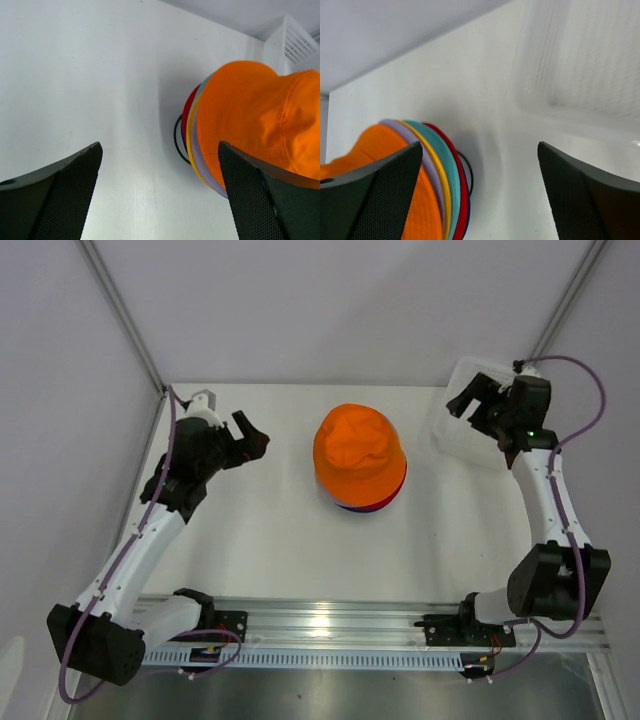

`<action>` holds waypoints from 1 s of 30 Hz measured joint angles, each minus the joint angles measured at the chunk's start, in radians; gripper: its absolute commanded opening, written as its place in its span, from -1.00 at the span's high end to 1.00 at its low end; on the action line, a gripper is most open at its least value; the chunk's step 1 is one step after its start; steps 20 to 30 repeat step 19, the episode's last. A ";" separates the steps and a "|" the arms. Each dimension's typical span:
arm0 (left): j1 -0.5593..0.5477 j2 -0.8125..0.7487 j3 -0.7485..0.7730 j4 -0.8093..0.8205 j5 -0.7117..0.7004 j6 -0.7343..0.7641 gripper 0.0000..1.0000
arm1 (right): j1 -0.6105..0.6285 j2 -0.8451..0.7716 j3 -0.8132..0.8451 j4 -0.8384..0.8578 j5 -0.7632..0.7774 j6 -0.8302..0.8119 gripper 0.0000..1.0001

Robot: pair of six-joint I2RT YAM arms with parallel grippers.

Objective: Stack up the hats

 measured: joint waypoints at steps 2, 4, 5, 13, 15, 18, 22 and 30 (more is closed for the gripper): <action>0.047 -0.026 0.033 -0.041 0.013 0.026 -0.99 | -0.030 -0.038 0.048 -0.026 0.024 -0.017 -0.99; 0.100 -0.066 0.051 -0.064 0.051 0.045 -0.99 | -0.039 -0.080 0.090 -0.042 0.056 -0.037 -0.99; 0.125 -0.085 0.052 -0.063 0.082 0.048 -0.99 | -0.039 -0.104 0.097 -0.042 0.072 -0.044 -0.99; 0.202 -0.132 0.053 -0.105 0.212 0.100 -0.99 | -0.037 -0.217 -0.095 0.027 0.120 -0.041 -0.99; 0.202 -0.145 0.051 -0.122 0.212 0.114 -0.99 | -0.037 -0.217 -0.164 0.039 0.123 -0.040 -0.99; 0.201 -0.179 0.037 -0.124 0.212 0.125 -0.99 | -0.037 -0.217 -0.210 0.037 0.142 -0.040 -0.99; 0.201 -0.192 0.030 -0.125 0.211 0.127 -0.99 | -0.037 -0.217 -0.211 0.042 0.146 -0.040 -1.00; 0.201 -0.192 0.030 -0.125 0.211 0.127 -0.99 | -0.037 -0.217 -0.211 0.042 0.146 -0.040 -1.00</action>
